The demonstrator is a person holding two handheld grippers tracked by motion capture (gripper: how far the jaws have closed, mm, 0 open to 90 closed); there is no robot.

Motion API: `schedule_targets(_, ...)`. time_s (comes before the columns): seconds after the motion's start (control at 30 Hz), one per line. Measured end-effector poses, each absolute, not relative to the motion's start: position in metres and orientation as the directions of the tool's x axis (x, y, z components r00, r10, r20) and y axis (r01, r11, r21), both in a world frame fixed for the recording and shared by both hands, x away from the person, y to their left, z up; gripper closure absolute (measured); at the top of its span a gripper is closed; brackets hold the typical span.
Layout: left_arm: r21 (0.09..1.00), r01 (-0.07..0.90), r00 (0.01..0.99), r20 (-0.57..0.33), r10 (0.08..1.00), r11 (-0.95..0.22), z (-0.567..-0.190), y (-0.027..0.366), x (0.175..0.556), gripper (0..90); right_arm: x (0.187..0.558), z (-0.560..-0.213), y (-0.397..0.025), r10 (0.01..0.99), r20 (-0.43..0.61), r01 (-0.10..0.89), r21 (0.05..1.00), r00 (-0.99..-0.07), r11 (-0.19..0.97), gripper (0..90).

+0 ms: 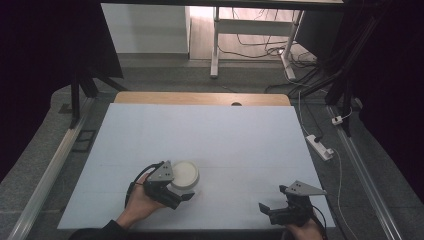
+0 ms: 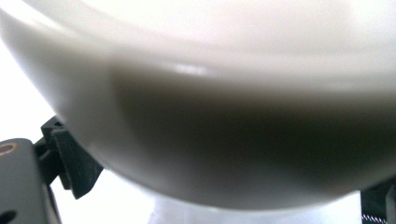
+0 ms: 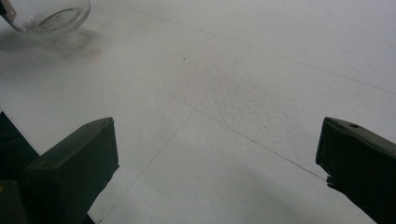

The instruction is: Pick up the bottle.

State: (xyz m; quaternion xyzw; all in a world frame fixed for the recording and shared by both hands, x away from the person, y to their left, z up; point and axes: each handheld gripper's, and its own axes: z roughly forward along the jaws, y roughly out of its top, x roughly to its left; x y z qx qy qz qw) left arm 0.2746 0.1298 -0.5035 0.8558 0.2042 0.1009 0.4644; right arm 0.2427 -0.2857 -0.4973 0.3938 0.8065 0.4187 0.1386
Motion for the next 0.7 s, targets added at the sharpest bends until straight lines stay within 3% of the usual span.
schedule_targets(0.7,0.85,0.232,0.904,-0.01,0.427,-0.472,-0.483,0.109,0.302,7.6,0.243,-0.497,-0.286,0.751,0.106,0.519,0.784,-0.652,0.34,0.0)
